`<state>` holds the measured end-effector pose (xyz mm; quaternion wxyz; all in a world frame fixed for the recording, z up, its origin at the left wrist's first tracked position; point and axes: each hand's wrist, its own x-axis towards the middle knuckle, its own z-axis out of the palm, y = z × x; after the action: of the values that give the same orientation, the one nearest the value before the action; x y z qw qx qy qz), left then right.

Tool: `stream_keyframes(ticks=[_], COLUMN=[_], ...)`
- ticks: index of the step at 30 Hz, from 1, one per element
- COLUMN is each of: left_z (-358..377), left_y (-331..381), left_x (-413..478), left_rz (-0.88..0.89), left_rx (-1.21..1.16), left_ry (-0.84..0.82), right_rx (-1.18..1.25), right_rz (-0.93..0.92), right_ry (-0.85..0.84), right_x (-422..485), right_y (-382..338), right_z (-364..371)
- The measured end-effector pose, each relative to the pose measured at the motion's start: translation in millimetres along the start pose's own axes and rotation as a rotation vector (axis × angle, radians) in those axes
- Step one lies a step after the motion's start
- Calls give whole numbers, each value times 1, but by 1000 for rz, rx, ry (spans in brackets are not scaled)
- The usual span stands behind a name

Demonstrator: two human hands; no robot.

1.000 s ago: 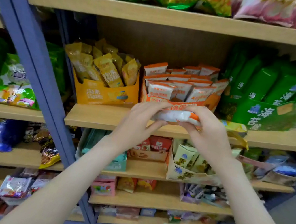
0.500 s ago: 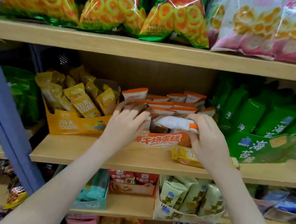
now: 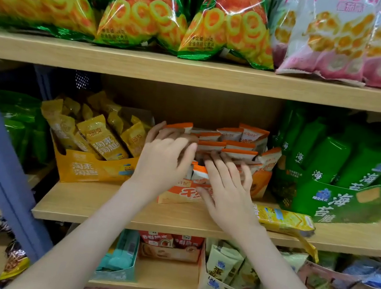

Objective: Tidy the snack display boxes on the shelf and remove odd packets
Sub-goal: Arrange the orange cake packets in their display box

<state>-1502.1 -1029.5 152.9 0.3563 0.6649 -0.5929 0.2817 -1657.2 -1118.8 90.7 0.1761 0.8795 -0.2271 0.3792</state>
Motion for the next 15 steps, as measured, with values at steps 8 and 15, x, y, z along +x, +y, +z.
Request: stream_keyframes(ticks=[8, 15], left_z=[-3, 3], left_y=[16, 22], left_x=[15, 25], left_rz=[-183, -338], left_rx=[140, 128], left_ry=[-418, -486], right_rx=[-2, -26], right_rz=[-28, -37], right_ry=[86, 88], right_x=[-11, -11], right_y=[7, 14], right_z=[11, 12])
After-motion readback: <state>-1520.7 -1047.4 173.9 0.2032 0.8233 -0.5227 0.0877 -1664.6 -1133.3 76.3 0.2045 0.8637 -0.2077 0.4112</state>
